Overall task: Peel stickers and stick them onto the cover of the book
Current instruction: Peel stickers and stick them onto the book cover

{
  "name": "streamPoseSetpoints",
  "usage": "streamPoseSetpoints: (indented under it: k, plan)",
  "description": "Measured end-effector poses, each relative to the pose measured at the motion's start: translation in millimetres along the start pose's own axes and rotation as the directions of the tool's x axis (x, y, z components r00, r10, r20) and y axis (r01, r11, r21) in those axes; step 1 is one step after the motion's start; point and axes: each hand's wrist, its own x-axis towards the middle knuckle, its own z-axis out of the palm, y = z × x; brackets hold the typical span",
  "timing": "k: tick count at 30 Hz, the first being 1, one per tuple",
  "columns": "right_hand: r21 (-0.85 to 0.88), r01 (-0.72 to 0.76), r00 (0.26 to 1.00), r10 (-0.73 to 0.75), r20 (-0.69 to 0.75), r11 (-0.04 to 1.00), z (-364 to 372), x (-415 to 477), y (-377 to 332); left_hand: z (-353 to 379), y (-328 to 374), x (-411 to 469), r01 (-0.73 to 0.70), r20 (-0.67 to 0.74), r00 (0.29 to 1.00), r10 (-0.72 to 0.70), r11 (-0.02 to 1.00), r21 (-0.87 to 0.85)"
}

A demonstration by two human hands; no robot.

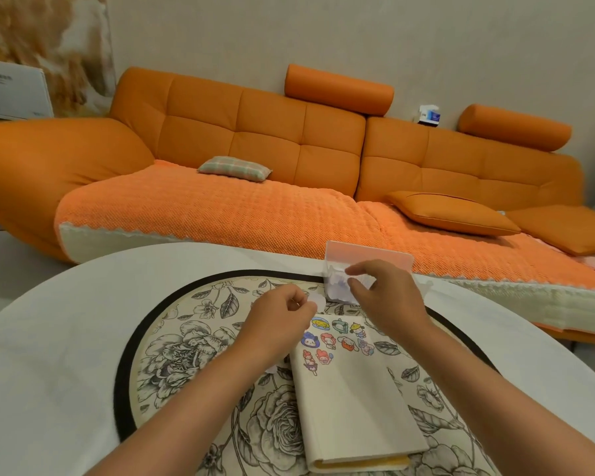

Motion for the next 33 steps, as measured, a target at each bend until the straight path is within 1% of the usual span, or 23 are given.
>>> streamPoseSetpoints:
  k: [2, 4, 7, 11, 13, 15, 17, 19, 22, 24, 26, 27, 28, 29, 30, 31, 32, 33]
  plan:
    - [0.074, 0.087, 0.996, -0.089, 0.021, 0.993, -8.8, -19.5, -8.2, 2.8, 2.8, -1.6, 0.011, 0.005, 1.000, -0.011, 1.000, -0.017]
    - [0.086, 0.171, 0.982, -0.178, 0.071, 0.981, -16.2, -37.8, -14.7, 6.4, 6.1, -4.0, 0.036, 0.029, 0.999, -0.035, 0.998, -0.053]
    - [-0.026, 0.290, 0.955, -0.288, 0.070, 0.957, -18.7, -54.6, -15.9, 12.6, 12.6, -9.9, 0.090, 0.088, 0.993, -0.081, 0.991, -0.103]
    - [-0.164, 0.408, 0.908, -0.418, -0.029, 0.898, -14.9, -61.0, -12.5, 19.1, 21.4, -18.4, 0.143, 0.148, 0.981, -0.124, 0.982, -0.124]
    - [-0.199, 0.450, 0.880, -0.471, -0.068, 0.870, -14.5, -60.6, -10.7, 20.0, 25.2, -21.2, 0.199, 0.171, 0.970, -0.171, 0.967, -0.162]
    - [-0.208, 0.478, 0.859, -0.503, -0.093, 0.853, -13.0, -59.4, -8.7, 19.8, 28.3, -22.6, 0.308, 0.198, 0.945, -0.260, 0.912, -0.272]
    - [-0.201, 0.490, 0.847, -0.518, -0.123, 0.848, -11.3, -59.3, -7.5, 19.4, 32.1, -23.5, 0.428, 0.255, 0.902, -0.349, 0.806, -0.408]
    - [-0.190, 0.492, 0.837, -0.522, -0.166, 0.849, -10.0, -60.4, -7.4, 19.4, 34.5, -24.7, 0.505, 0.329, 0.861, -0.388, 0.734, -0.454]
    - [-0.146, 0.481, 0.843, -0.502, -0.192, 0.864, -11.0, -61.9, -7.3, 20.6, 35.0, -27.0, 0.572, 0.433, 0.813, -0.389, 0.671, -0.472]
    - [-0.113, 0.434, 0.879, -0.448, -0.164, 0.894, -12.9, -62.2, -5.9, 22.1, 33.5, -27.9, 0.591, 0.499, 0.792, -0.352, 0.644, -0.486]
    - [-0.027, 0.327, 0.939, -0.328, -0.107, 0.945, -13.3, -62.3, -5.0, 23.2, 33.6, -27.6, 0.595, 0.525, 0.789, -0.320, 0.613, -0.520]
    - [0.080, 0.231, 0.972, -0.227, -0.064, 0.970, -13.6, -62.0, -5.4, 23.9, 34.3, -26.9, 0.570, 0.495, 0.808, -0.319, 0.637, -0.520]
    - [0.238, 0.097, 0.995, -0.100, 0.001, 0.966, -14.6, -60.9, -6.3, 24.9, 34.4, -25.8, 0.514, 0.424, 0.847, -0.320, 0.699, -0.497]
    - [0.412, -0.065, 0.995, 0.029, 0.094, 0.909, -16.2, -59.0, -7.2, 26.4, 34.1, -24.4, 0.436, 0.324, 0.893, -0.311, 0.777, -0.455]
    - [0.547, -0.226, 0.969, 0.130, 0.208, 0.806, -18.0, -57.3, -8.2, 27.2, 33.0, -23.2, 0.349, 0.219, 0.934, -0.282, 0.850, -0.395]
    - [0.623, -0.361, 0.928, 0.197, 0.317, 0.694, -19.8, -56.1, -8.8, 27.9, 30.9, -22.5, 0.269, 0.139, 0.962, -0.236, 0.905, -0.328]
    - [0.654, -0.459, 0.884, 0.238, 0.401, 0.602, -21.5, -55.2, -8.0, 28.2, 28.7, -22.3, 0.207, 0.096, 0.978, -0.188, 0.939, -0.274]
    - [0.664, -0.526, 0.847, 0.260, 0.463, 0.531, -22.6, -54.5, -6.5, 28.5, 26.6, -22.6, 0.166, 0.082, 0.985, -0.151, 0.957, -0.238]
